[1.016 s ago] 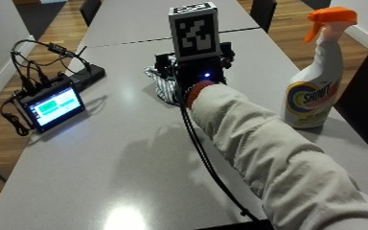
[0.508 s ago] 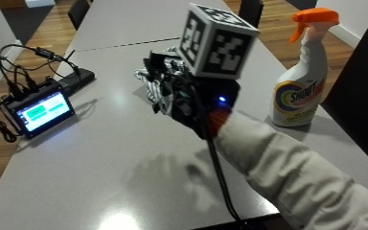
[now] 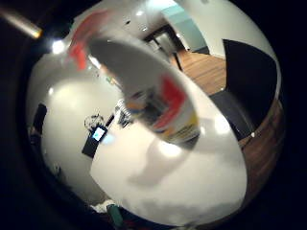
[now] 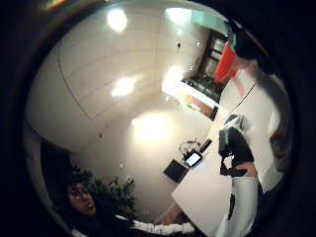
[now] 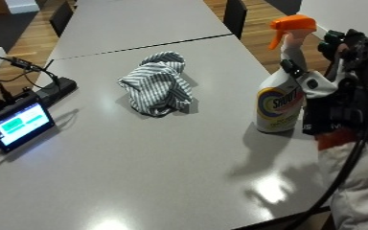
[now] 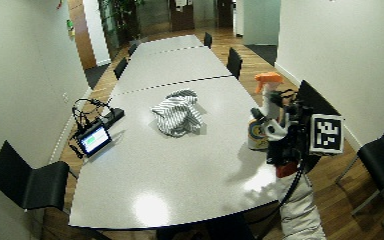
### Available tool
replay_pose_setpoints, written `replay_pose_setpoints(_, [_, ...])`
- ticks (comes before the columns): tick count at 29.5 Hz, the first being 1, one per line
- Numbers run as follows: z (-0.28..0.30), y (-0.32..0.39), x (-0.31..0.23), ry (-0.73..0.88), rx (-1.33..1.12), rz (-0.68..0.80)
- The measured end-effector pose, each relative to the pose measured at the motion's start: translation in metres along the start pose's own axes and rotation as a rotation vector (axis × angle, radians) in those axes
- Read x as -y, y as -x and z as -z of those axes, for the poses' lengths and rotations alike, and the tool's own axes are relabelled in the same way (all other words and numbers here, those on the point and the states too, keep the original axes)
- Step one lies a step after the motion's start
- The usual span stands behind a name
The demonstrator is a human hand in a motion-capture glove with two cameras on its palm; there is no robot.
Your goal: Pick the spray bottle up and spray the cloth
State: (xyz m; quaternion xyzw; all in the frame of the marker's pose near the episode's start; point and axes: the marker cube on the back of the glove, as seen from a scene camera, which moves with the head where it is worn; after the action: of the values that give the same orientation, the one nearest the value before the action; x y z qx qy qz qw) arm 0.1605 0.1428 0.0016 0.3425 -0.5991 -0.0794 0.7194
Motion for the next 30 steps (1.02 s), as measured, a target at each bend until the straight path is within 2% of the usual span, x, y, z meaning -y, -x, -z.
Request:
replay_pose_setpoints(3, [0.021,-0.044,0.036,-0.078,-0.037,-0.007])
replay_pose_setpoints(8, [0.019,-0.087,0.073,0.06,-0.09,-0.077])
replay_pose_setpoints(13, [0.007,-0.109,0.072,0.08,-0.082,-0.122])
replay_pose_setpoints(20, [0.018,-0.112,0.048,-0.047,-0.089,-0.117])
replay_pose_setpoints(25, [0.024,-0.117,0.065,-0.124,-0.139,-0.087])
replay_pose_setpoints(30, [0.035,-0.108,0.081,-0.132,-0.217,-0.056])
